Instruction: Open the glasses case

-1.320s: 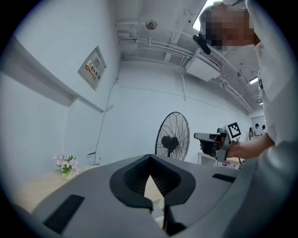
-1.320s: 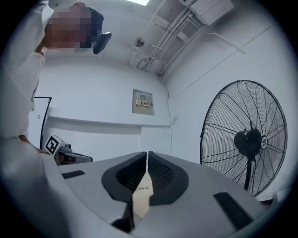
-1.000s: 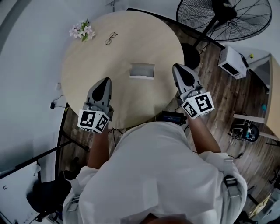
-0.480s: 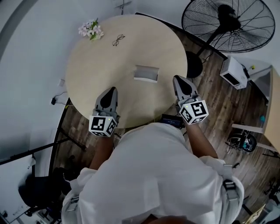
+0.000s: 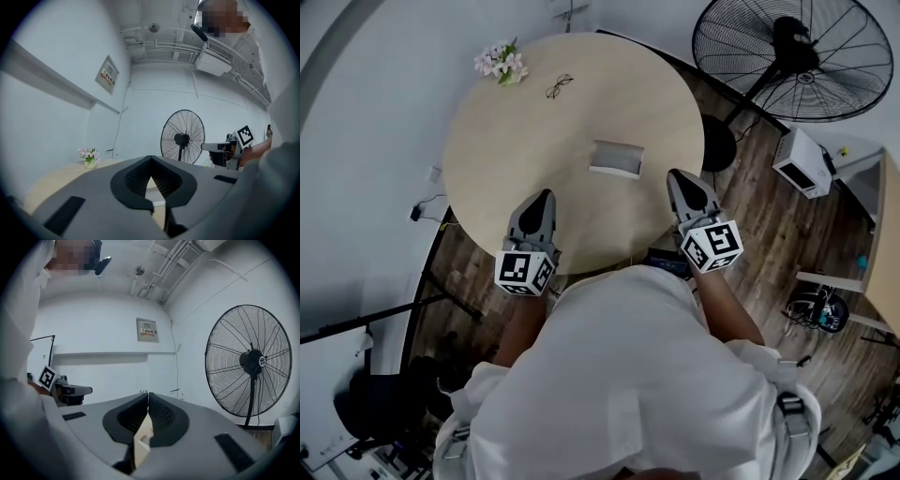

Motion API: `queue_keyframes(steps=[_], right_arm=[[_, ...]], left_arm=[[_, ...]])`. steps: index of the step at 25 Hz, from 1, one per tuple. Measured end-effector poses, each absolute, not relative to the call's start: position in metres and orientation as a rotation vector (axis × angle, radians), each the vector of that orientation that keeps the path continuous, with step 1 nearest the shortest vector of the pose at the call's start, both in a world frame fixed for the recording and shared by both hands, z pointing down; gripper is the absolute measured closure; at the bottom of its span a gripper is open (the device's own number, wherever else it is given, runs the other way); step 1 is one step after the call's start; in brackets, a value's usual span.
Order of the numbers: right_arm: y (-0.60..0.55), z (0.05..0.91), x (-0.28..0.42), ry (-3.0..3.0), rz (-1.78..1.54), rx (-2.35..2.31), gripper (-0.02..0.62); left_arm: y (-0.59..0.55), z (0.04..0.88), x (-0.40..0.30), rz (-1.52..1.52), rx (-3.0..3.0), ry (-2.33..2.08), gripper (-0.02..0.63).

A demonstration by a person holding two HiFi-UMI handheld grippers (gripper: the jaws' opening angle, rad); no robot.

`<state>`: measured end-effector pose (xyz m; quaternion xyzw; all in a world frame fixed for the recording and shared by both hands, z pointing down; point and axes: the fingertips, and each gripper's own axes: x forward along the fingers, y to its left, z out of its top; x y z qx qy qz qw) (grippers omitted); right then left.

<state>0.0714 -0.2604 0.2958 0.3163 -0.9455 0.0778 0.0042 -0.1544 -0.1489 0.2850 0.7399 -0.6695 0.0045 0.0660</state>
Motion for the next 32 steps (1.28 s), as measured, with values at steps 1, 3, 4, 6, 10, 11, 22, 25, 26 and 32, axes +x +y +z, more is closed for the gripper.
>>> queue_keyframes(steps=[1,3,4,6,10,11,22,25,26,32], right_arm=[[-0.26,0.297,0.072,-2.962,0.248,0.989,0.569],[-0.259,0.297,0.073,-2.961,0.253,0.988,0.571],[-0.258,0.297,0.074,-2.96,0.253,0.986,0.571],[-0.255,0.298,0.074,-2.959,0.256,0.976,0.571],[-0.25,0.303,0.068,-2.957,0.266,0.937,0.571],[-0.249,0.304,0.067,-2.957,0.27,0.929,0.571],[-0.247,0.312,0.063,-2.95,0.313,0.903,0.571],[-0.247,0.314,0.061,-2.947,0.312,0.901,0.571],[-0.247,0.314,0.059,-2.947,0.309,0.9,0.571],[-0.25,0.315,0.053,-2.946,0.31,0.891,0.571]], left_arm=[[-0.149,0.285,-0.154,0.004,2.226,-2.019,0.594],[-0.149,0.284,-0.152,-0.011,2.224,-2.016,0.594],[-0.149,0.284,-0.151,-0.013,2.227,-2.013,0.594],[-0.15,0.284,-0.149,-0.013,2.232,-2.007,0.594],[-0.152,0.283,-0.151,-0.045,2.212,-2.017,0.594],[-0.152,0.283,-0.15,-0.048,2.207,-2.02,0.594],[-0.156,0.283,-0.156,-0.083,2.148,-2.02,0.594],[-0.156,0.283,-0.155,-0.057,2.167,-2.022,0.594],[-0.156,0.284,-0.156,-0.055,2.165,-2.02,0.594],[-0.158,0.292,-0.163,-0.053,2.139,-2.014,0.594]])
